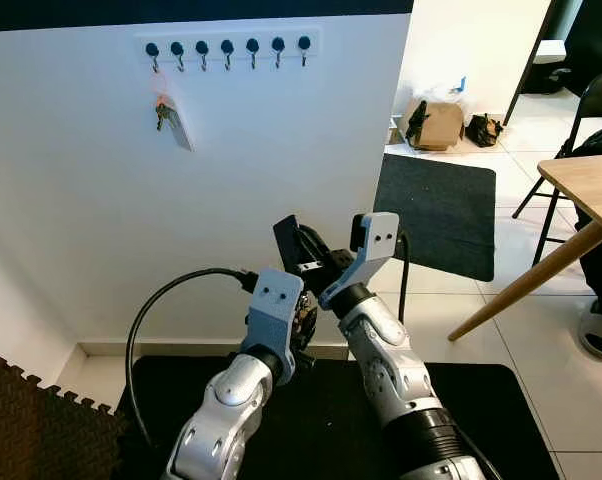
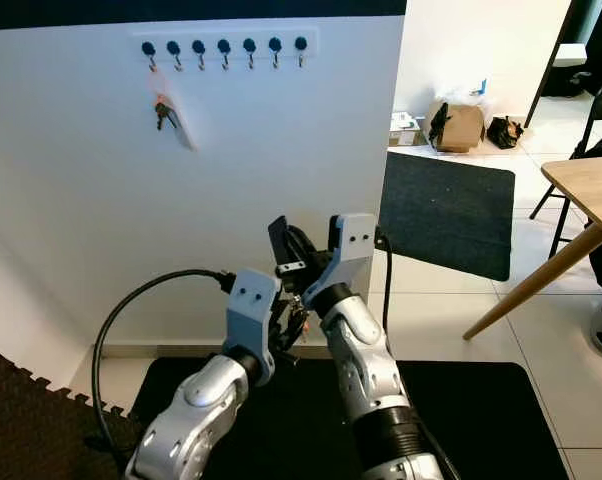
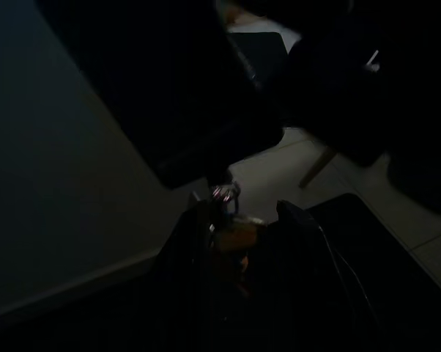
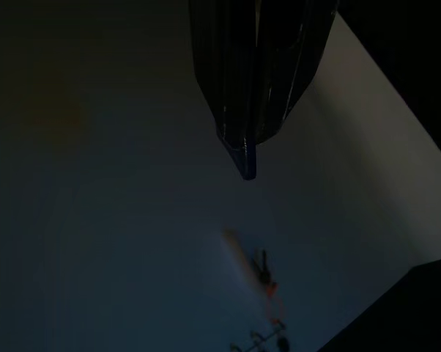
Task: Hang keys on a hook
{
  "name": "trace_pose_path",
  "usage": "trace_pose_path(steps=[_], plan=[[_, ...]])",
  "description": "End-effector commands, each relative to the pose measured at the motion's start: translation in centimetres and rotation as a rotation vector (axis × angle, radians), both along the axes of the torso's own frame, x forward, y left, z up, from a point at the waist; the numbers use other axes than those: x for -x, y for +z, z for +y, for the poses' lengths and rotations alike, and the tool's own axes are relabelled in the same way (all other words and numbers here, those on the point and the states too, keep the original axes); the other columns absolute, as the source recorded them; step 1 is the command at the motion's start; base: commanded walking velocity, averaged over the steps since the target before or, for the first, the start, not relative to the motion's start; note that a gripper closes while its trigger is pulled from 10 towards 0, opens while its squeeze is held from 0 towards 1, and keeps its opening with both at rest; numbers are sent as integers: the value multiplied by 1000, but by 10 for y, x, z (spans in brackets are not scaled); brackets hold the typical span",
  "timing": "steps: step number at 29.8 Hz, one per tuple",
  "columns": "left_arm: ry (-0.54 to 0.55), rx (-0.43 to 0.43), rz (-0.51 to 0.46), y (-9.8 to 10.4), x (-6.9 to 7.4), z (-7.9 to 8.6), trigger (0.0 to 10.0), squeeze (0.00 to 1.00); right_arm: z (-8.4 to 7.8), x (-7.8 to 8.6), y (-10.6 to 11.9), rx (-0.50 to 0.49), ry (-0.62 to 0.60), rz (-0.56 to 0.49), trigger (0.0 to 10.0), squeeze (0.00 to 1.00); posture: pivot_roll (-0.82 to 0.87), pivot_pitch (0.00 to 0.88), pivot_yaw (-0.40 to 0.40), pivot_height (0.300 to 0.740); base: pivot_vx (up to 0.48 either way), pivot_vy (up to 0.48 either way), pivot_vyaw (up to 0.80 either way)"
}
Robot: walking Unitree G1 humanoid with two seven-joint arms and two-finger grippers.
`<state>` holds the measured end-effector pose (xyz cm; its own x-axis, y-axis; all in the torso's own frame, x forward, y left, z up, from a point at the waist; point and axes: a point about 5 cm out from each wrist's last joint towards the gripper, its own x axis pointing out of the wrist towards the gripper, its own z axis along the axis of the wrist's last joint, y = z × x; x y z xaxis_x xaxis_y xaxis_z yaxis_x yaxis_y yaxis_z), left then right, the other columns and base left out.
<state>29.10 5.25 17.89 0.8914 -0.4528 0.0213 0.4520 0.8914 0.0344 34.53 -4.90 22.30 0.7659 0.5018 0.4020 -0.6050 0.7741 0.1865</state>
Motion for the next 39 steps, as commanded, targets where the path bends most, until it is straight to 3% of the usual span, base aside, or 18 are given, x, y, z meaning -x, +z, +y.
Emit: trace_pose_path(steps=[1, 8, 11, 17, 20, 25, 31, 38, 39], plan=[[-12, 9, 19, -3, 2, -7, 8549, 0, 17, 4, 6, -34, 51, -15, 10000, 0, 107, 222, 58, 740, 0, 0, 0], [-15, 6, 24, -5, 2, -8, 8627, 0, 18, 4, 7, -35, 55, -18, 10000, 0, 105, 222, 56, 740, 0, 0, 0], [-15, 1, 28, -7, 2, -8, 7882, 0, 18, 4, 8, -35, 56, -21, 10000, 0, 104, 220, 56, 740, 0, 0, 0], [-7, -12, 41, -13, 2, -5, 7686, 0, 16, 3, 11, -34, 50, -30, 10000, 0, 102, 219, 57, 740, 0, 0, 0], [-3, -16, 47, -15, 2, -4, 6314, 0, 15, 2, 13, -36, 47, -35, 10000, 0, 99, 215, 57, 740, 0, 0, 0], [-1, -20, 49, -17, 2, -4, 6196, 0, 15, 2, 15, -38, 50, -39, 10000, 0, 98, 211, 56, 740, 0, 0, 0], [5, -17, 43, -16, 0, -4, 4314, 0, 19, 5, 14, -37, 65, -38, 10000, 0, 97, 211, 54, 740, 0, 0, 0], [16, -13, 38, -14, -1, -2, 4471, 0, 20, 5, 13, -35, 69, -33, 10000, 0, 99, 210, 53, 740, 0, 0, 0], [21, -12, 36, -14, -1, -1, 7137, 0, 20, 5, 12, -34, 70, -31, 10000, 0, 100, 209, 54, 740, 0, 0, 0]])
